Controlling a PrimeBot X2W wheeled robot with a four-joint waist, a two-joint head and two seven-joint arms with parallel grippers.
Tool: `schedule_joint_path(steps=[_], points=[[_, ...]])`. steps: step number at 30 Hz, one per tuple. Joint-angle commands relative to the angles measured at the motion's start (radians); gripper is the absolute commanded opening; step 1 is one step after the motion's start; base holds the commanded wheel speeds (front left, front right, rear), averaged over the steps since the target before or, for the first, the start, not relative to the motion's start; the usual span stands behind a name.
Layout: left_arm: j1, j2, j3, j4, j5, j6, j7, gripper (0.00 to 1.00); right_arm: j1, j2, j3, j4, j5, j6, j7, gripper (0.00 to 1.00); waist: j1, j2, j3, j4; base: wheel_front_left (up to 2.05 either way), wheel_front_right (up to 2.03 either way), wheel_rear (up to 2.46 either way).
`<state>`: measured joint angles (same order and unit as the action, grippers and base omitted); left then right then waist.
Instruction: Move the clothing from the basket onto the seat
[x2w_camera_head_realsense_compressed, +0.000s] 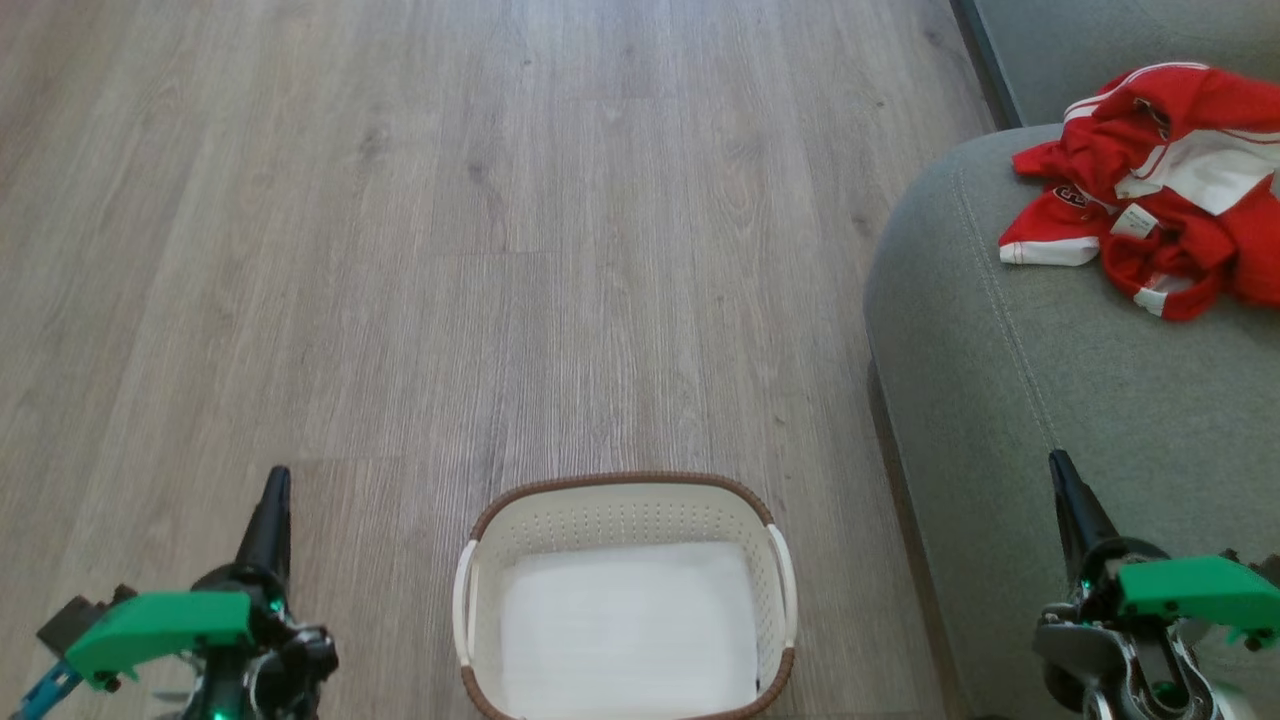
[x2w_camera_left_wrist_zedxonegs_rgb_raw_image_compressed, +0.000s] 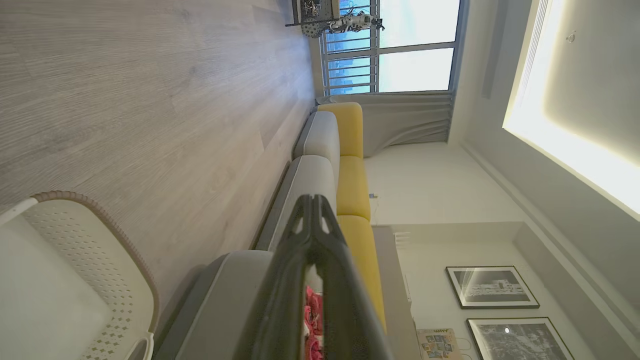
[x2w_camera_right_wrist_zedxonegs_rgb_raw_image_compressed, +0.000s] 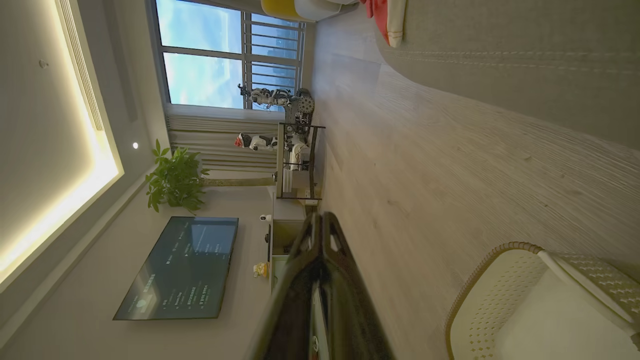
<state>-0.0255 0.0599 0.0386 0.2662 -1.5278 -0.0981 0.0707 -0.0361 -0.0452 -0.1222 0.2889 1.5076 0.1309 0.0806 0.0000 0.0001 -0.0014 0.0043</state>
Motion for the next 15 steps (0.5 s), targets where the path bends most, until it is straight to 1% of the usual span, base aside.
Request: schedule_joint_path(steps=[1, 8, 15], points=[[-0.069, 0.007, 0.042, -0.025, -0.034, -0.017, 0.012, 0.00, -0.066, -0.005, 0.014, -0.041, 0.035, 0.000, 0.016, 0.00, 0.0000, -0.0001, 0.001, -0.001, 0.00, 0.00, 0.00], [-0.081, 0.002, 0.059, -0.021, -0.094, -0.033, 0.030, 0.00, -0.072, -0.005, 0.008, -0.044, 0.101, 0.000, 0.033, 0.00, 0.0000, -0.0001, 0.004, -0.004, 0.00, 0.00, 0.00], [-0.081, 0.001, 0.061, -0.021, -0.093, -0.033, 0.031, 0.00, -0.072, -0.005, 0.008, -0.044, 0.101, 0.000, 0.033, 0.00, 0.0000, -0.0001, 0.004, -0.004, 0.00, 0.00, 0.00]])
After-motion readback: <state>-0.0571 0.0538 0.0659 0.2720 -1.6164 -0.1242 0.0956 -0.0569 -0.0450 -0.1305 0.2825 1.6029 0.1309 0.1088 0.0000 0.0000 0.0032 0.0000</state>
